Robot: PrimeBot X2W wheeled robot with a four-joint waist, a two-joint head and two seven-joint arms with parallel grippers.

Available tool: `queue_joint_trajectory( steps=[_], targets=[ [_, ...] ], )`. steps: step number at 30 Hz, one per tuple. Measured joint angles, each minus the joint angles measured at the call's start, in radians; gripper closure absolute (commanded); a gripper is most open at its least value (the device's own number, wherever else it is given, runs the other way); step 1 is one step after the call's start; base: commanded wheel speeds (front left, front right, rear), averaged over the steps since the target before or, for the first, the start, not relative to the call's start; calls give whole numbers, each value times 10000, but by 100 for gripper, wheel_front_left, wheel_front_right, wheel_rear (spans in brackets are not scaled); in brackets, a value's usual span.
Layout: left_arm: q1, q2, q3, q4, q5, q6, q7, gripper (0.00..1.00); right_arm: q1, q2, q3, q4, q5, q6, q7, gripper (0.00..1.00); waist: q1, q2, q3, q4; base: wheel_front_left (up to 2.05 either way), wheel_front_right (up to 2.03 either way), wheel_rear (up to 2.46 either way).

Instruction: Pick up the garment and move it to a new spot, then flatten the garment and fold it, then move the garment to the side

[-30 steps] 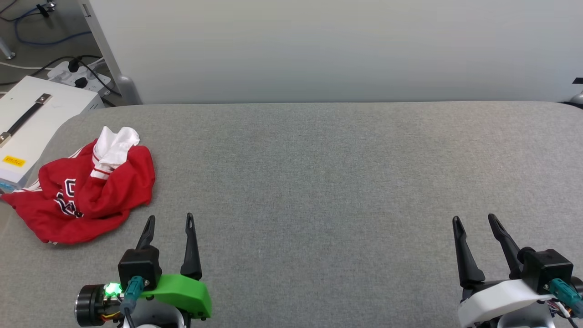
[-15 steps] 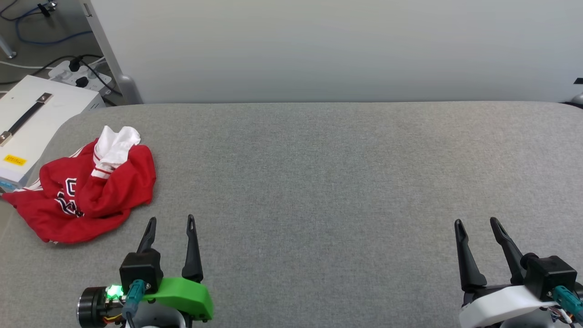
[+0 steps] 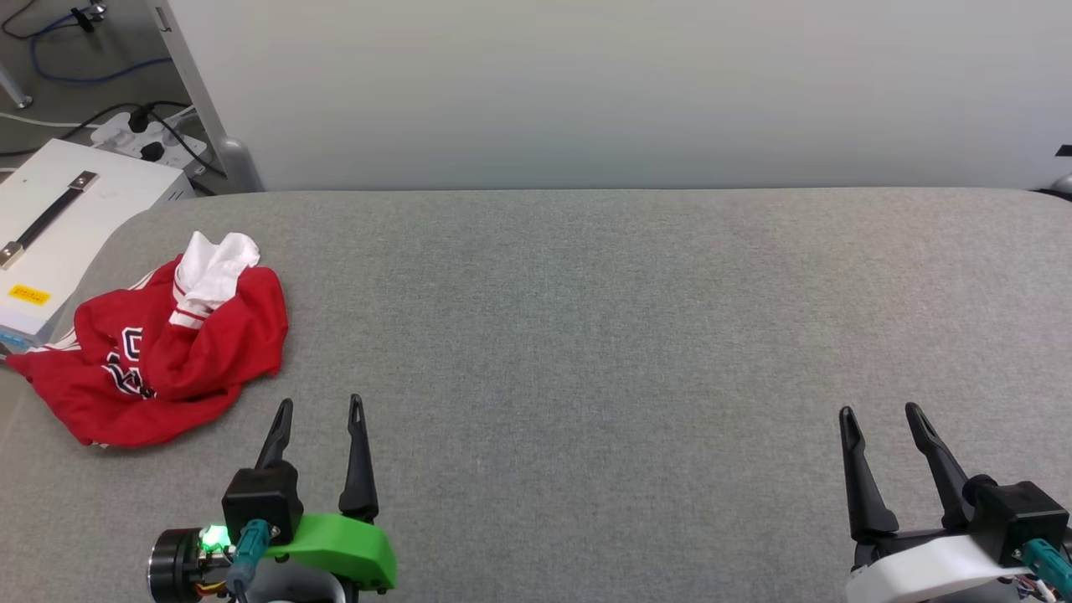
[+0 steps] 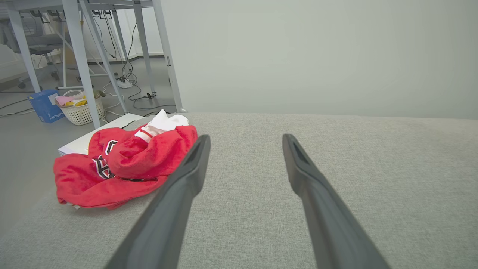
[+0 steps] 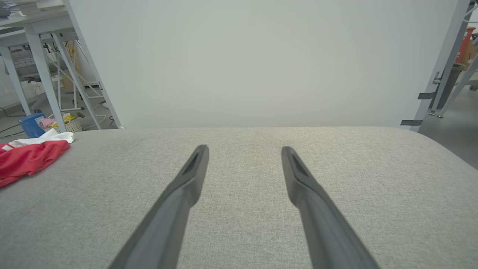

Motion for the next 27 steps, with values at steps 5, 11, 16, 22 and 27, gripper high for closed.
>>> queue_joint_trajectory(
  steps=[5, 11, 16, 22, 27],
  targets=[
    [1, 0, -31, 69, 0, 25, -107, 0, 11, 0, 8, -27, 0, 0, -102, 0, 0, 0, 28, 19, 0, 0, 0],
    [1, -2, -59, 198, -19, 81, -242, 0, 84, 0, 8, -27, 12, 0, -232, 0, 0, 0, 46, 44, 0, 0, 0],
    [2, -2, -90, 293, -105, 98, -336, 0, 210, 0, 13, -21, 23, 0, -316, 0, 0, 0, 58, 62, 0, 0, 0],
    [5, -2, -115, 366, -174, 169, -458, 0, 249, 2, 36, -21, 31, 0, -443, 0, 0, 0, 83, 65, 0, 0, 0],
    [5, -2, -125, 447, -209, 180, -591, 0, 343, 2, 46, -21, 102, 0, -543, 0, 0, 0, 92, 86, 0, 0, 0]
  ],
)
